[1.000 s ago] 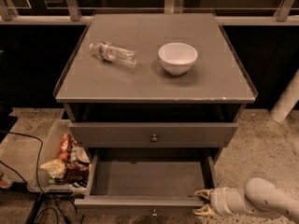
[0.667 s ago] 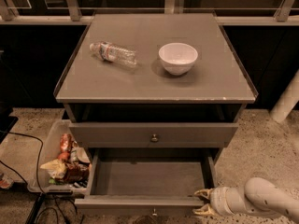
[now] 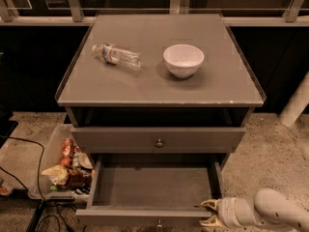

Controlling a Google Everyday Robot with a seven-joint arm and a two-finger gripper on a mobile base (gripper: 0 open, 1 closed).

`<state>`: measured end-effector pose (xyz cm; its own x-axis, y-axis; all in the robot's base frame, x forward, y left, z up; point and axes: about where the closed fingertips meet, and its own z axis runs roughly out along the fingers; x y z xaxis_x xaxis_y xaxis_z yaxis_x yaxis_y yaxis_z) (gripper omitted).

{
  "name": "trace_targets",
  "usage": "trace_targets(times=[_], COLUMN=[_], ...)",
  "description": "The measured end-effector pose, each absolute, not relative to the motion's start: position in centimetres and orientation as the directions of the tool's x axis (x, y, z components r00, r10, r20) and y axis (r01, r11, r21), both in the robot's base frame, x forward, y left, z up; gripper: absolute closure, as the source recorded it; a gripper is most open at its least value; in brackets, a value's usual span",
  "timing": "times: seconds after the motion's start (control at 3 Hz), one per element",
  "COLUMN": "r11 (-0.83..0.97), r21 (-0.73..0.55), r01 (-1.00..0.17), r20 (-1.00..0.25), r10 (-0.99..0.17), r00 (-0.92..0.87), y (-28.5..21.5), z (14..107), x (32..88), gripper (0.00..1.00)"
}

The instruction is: Open middle drawer

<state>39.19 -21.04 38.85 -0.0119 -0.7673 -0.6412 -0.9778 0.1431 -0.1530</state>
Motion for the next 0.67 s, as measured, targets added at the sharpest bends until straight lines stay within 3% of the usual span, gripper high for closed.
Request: trace_targets(times=[0.67], r11=[0.143], r21=[-0.153], r01=[-0.978], r20=[-0.641], r10=[-0.767], r00=[-0.012], y=[-21.03], z=[38.85], x=[39.18], gripper=[0.13])
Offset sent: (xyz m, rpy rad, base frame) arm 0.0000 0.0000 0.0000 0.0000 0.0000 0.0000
